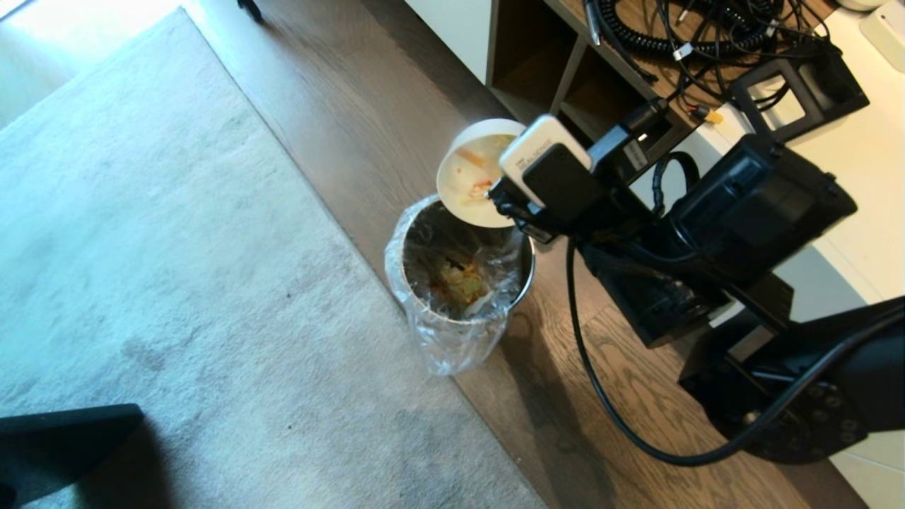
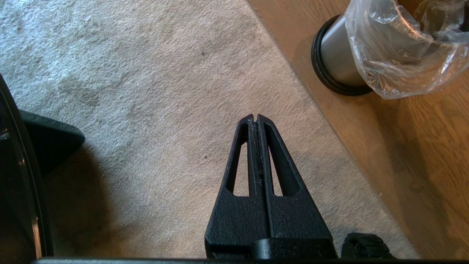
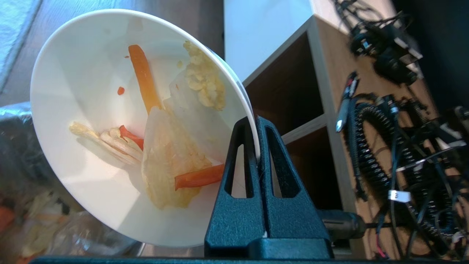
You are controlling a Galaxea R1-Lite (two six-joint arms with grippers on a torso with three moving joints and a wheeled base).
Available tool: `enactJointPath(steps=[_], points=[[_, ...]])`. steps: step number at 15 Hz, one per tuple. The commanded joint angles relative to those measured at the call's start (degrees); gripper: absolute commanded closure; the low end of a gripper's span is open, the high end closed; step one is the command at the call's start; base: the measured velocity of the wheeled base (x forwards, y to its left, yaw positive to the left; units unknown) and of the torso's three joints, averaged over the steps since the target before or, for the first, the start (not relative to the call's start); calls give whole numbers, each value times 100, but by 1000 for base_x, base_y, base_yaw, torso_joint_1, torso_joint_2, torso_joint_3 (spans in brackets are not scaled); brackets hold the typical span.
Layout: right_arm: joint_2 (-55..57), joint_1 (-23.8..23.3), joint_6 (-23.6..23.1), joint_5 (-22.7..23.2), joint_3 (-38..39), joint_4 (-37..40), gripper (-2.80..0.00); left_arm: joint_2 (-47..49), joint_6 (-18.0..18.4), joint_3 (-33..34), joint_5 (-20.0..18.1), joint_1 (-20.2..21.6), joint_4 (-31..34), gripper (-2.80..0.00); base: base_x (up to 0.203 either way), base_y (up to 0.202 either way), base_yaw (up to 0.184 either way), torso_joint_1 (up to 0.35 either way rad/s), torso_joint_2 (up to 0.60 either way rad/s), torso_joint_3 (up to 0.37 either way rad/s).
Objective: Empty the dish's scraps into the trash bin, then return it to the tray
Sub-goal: Pour the leftover food from the bowl into the trash can
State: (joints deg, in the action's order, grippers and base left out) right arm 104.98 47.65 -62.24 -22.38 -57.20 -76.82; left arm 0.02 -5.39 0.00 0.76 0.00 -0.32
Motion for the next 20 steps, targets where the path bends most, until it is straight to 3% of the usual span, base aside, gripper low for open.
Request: enactJointPath(steps=[1,4,12,20], points=[[297,173,-338,-12,48,-722,0,-2,2,0,3,0,-4,0,0,0,0,0,0,0],[417,451,-701,-12,120,-1231,0,-2,-6,0,3,0,-4,0,0,0,0,0,0,0],[267,737,-979,-21,467,-1301,0,-2,-5,0,3,0,-4,0,0,0,0,0,0,0],[52,737,-843,6,438,-1301,0,-2,-6,0,3,0,-4,0,0,0,0,0,0,0]])
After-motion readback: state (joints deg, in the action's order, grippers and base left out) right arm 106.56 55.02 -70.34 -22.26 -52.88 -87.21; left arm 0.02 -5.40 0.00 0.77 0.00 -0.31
